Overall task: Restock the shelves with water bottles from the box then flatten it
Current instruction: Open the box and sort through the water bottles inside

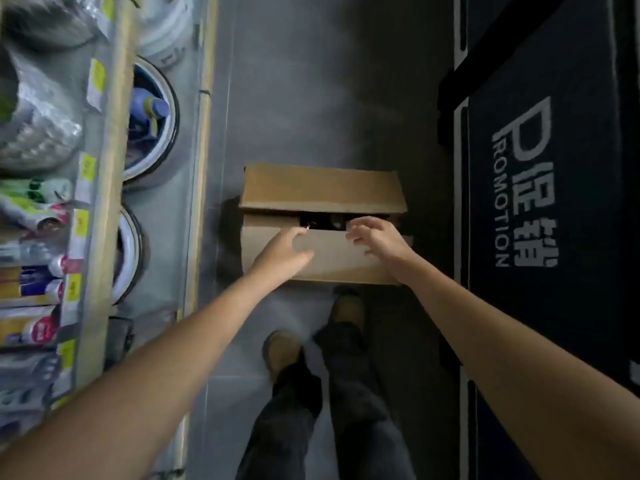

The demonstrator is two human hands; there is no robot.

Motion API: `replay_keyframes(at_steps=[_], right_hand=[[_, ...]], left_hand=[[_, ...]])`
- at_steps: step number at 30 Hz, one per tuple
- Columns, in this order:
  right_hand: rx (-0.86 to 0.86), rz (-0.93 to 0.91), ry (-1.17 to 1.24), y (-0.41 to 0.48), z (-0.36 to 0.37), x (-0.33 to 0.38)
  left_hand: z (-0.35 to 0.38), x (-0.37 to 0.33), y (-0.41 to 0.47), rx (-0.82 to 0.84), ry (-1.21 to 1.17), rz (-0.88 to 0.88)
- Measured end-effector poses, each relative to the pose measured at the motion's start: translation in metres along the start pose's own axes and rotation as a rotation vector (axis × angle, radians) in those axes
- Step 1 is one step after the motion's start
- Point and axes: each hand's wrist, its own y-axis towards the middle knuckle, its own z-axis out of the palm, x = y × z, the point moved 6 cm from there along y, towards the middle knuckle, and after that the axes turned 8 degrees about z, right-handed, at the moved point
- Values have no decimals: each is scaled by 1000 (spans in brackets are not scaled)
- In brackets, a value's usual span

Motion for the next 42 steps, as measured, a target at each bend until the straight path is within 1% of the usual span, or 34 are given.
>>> replay_keyframes(at_steps=[2,5,7,11,14,17,20,23,25,28,29,32,34,36,38,42], right_hand=[[-3,-16,-28,41,-1,-7],[17,54,-33,104,5,-36],[1,52,-39,143,5,-50],[-69,3,-103,198,8,-74],[-94,-10,-173,225,9,-87],[-37,-2,-309,241,14,-103],[-79,-35,-457,239,16,-110],[-97,-44,-510,219,20,-108],[-101,-28,-525,197,23,-108],[-101,53,-456,172,26,-117],[-90,98,-417,163,28,-123],[-38,249,-304,137,42,-150],[-24,371,-168,128,56,-178],[6,496,-30,125,75,-210],[30,563,65,132,88,-235],[47,600,320,162,107,-274]], left_hand=[[19,17,34,-15,41,-20],[57,54,82,38,131,-102],[77,75,116,53,214,-122],[96,98,165,-6,368,-87],[102,108,191,-1,485,-60],[104,112,201,13,589,-34],[103,110,197,-53,619,-6],[102,105,178,-98,623,30],[99,100,158,-100,626,41],[96,104,131,-94,533,-38],[96,108,119,-93,451,-94],[107,127,82,-16,206,-273],[120,149,64,66,103,-391],[134,175,53,101,29,-514],[148,200,53,73,-74,-608],[178,231,72,-24,-345,-683]])
